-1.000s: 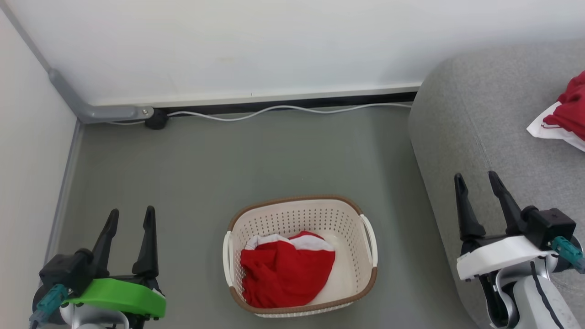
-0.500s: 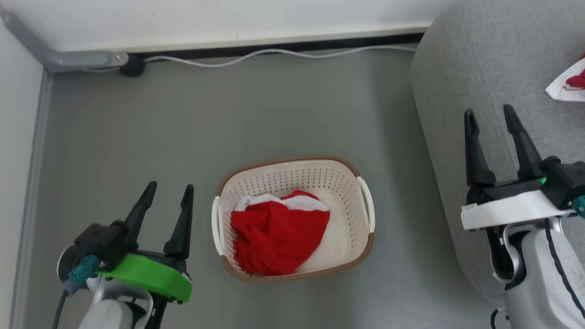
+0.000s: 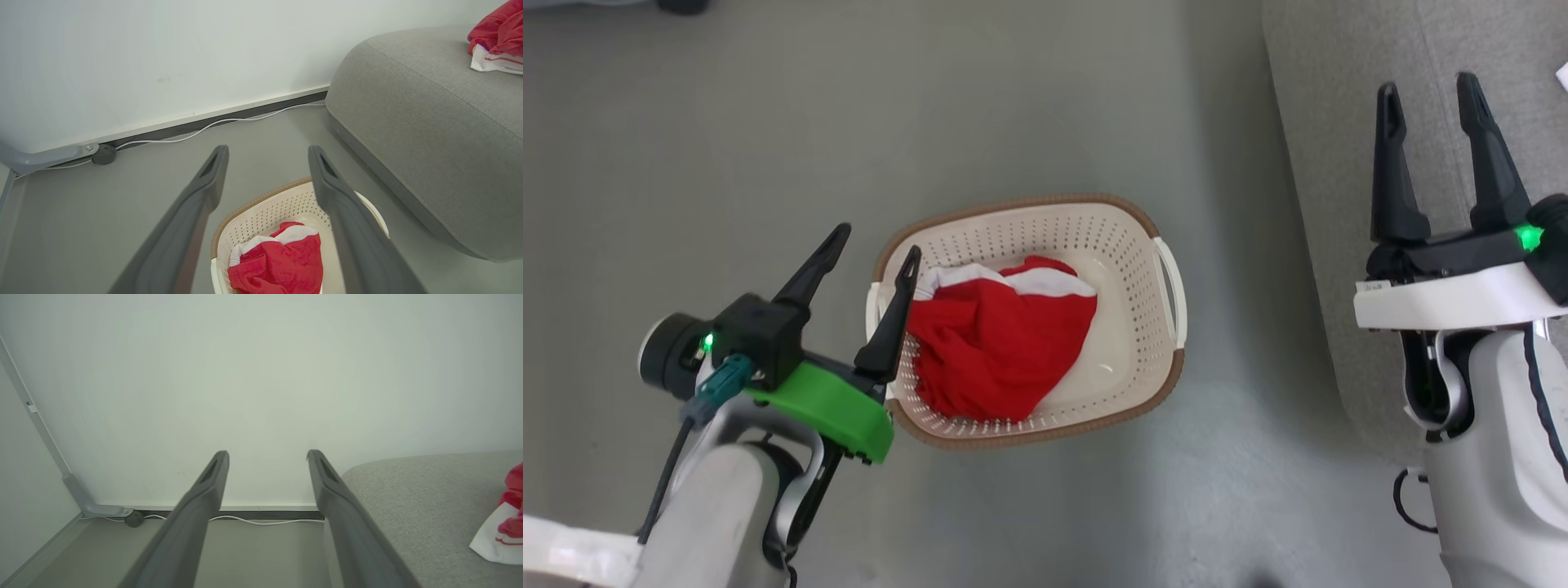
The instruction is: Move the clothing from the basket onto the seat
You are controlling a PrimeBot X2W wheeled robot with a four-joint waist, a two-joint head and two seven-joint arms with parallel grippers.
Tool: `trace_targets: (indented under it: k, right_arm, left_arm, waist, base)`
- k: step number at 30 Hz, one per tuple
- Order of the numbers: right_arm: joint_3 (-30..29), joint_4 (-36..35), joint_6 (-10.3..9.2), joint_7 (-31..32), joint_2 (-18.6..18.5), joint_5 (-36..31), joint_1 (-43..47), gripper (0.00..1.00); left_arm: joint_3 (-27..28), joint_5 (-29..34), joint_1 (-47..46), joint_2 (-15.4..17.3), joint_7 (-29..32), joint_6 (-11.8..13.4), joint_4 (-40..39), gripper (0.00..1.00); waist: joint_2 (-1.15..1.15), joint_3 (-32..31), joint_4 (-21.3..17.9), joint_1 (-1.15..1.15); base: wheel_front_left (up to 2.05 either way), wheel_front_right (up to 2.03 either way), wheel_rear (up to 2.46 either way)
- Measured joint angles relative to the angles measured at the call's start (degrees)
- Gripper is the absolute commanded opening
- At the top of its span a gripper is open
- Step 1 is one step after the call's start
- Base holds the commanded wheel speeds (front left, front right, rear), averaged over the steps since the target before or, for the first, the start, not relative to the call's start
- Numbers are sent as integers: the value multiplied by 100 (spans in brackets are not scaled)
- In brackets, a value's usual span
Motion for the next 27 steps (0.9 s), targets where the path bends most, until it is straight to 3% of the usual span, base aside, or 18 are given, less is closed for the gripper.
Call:
trace_targets:
  k: [11,17,27]
  right_arm:
    - [111,-197,-5,-1,21,198,-711,100]
    - [288,-249,-7,-1,40,359,-1106,100]
    - [544,-248,-110,-1,44,814,-1582,100]
  left_arm:
    - [-687,943,-1012,241,907,-118,69,100]
    - [-1074,1425,-1329,566,1560,-212,587,100]
    - [-1337,1797,-1692,929,1918,-307,1307,100]
  waist:
    - [0,884,-227,0]
    - [0,1439,-448,0]
    - [0,2129,-907,1]
  base:
    - [0,0,0]
    - [0,0,0]
    - [0,0,0]
